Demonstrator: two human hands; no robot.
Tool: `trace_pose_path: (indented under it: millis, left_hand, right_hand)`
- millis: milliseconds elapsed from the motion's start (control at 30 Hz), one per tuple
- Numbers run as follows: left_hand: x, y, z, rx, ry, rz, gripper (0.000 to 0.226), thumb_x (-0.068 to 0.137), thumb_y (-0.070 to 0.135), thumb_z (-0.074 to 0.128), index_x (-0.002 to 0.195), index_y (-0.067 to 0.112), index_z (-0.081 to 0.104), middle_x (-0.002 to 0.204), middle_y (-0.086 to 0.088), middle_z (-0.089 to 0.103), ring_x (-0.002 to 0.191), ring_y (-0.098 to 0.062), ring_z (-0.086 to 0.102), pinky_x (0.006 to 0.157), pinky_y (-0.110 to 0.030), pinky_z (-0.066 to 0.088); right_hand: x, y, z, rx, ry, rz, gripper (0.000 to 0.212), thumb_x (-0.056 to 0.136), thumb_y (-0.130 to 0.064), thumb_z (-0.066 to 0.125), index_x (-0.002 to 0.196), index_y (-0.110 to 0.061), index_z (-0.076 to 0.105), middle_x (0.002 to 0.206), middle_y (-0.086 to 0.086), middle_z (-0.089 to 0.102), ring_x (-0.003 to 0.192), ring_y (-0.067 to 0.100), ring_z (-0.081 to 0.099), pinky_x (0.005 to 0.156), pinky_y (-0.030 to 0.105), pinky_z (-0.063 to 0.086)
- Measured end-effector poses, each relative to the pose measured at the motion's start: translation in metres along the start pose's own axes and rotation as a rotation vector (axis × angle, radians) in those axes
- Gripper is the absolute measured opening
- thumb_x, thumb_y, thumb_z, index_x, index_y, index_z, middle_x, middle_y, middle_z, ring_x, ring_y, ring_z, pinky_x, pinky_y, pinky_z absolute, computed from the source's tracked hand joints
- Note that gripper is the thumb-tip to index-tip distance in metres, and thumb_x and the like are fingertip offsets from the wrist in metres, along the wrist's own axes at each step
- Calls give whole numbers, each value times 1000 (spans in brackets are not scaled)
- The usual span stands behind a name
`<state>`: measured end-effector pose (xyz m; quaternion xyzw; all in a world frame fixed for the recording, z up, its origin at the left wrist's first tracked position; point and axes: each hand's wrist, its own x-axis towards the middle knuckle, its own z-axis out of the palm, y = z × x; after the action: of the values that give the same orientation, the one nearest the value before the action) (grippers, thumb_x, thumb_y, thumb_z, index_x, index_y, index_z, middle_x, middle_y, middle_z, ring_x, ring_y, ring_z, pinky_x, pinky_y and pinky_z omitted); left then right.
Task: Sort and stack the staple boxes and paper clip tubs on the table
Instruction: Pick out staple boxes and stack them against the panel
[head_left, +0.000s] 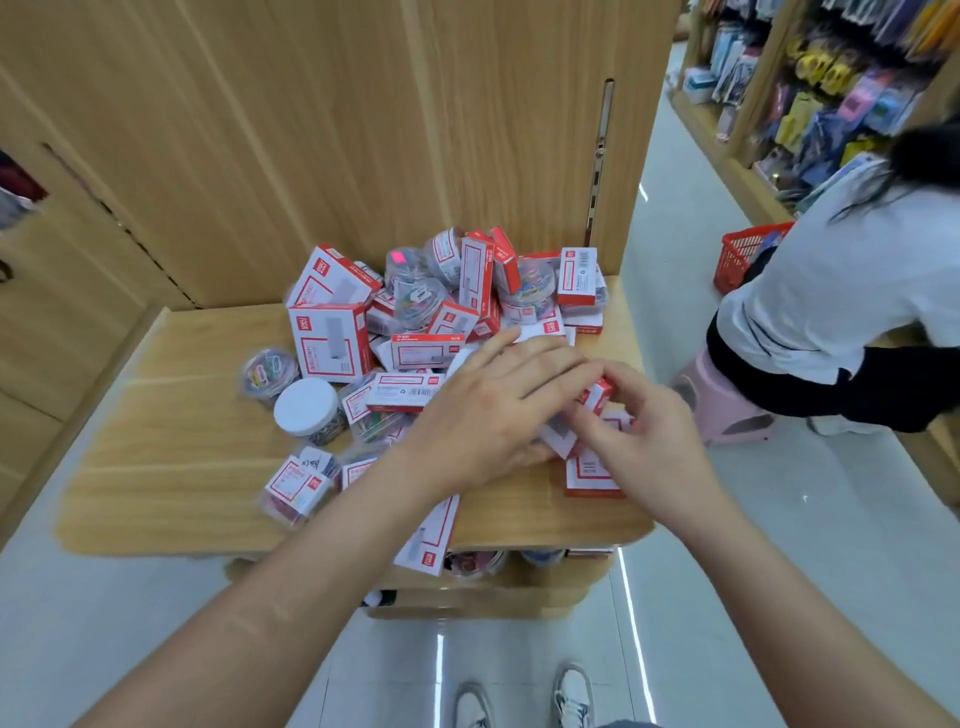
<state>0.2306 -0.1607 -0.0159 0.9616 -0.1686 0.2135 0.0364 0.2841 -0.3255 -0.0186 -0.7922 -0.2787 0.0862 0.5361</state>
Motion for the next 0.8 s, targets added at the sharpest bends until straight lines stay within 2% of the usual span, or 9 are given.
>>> trace_pose_path:
  millis: [133,233,300,400,467,567,633,700,800]
  left_hand:
    - [6,17,-17,-116,109,-186,75,76,25,71,142,14,39,144,-5,43,134,-23,36,111,-43,29]
    - [-2,31,-26,-217,60,-354,78,73,37,74,139,17,39,134,0,48,124,-19,39,106,-36,32]
    - [-7,39,-20,-162,-92,-357,88,68,55,70,140,19,35,131,1,51,122,-19,37,105,-37,30]
    - [-5,47,-3,-8,-270,-307,109,61,71,61,148,20,20,137,2,48,128,-20,30,111,-41,13]
    - [0,50,3,17,-343,-284,112,65,71,61,151,22,8,145,3,41,134,-21,25,114,-47,5]
    - [4,51,9,-17,-387,-295,106,73,65,61,151,25,0,146,5,35,136,-17,20,115,-47,0]
    - [8,51,11,-31,-399,-315,100,75,65,59,150,26,6,141,4,38,133,-18,25,115,-46,3]
    - [11,51,14,-41,-391,-325,89,74,66,57,145,25,23,131,3,45,126,-20,35,114,-45,9]
    - [14,50,16,-28,-367,-309,77,69,67,55,131,23,42,118,4,52,113,-19,45,110,-41,21]
  right_hand:
    - [2,-3,-19,491,176,137,17,84,-8,68,98,-18,68,83,-6,74,75,9,67,65,24,52]
    - [0,10,-51,624,130,290,18,85,-7,62,102,-5,67,97,8,74,85,22,68,72,35,54]
    - [-1,20,-65,544,13,358,20,87,-5,59,105,-3,66,102,13,73,89,26,67,76,37,54]
    - [-6,34,-65,352,-155,422,19,91,-6,58,108,-6,66,103,16,71,90,27,68,78,35,55]
    - [-10,41,-61,277,-192,425,21,90,-11,62,110,-16,66,105,16,69,93,27,69,85,39,56]
    - [-8,42,-64,157,-191,391,39,81,-21,73,118,-25,62,110,5,67,92,14,69,86,32,55]
    - [-3,41,-71,83,-248,363,60,71,-35,78,126,-30,55,117,-6,63,98,7,67,87,29,54]
    - [3,39,-77,-34,-389,317,80,62,-49,79,134,-34,48,124,-14,57,106,1,61,92,30,52]
    - [10,31,-78,-149,-626,260,79,63,-42,84,130,-44,43,120,-26,54,91,-15,58,84,13,49]
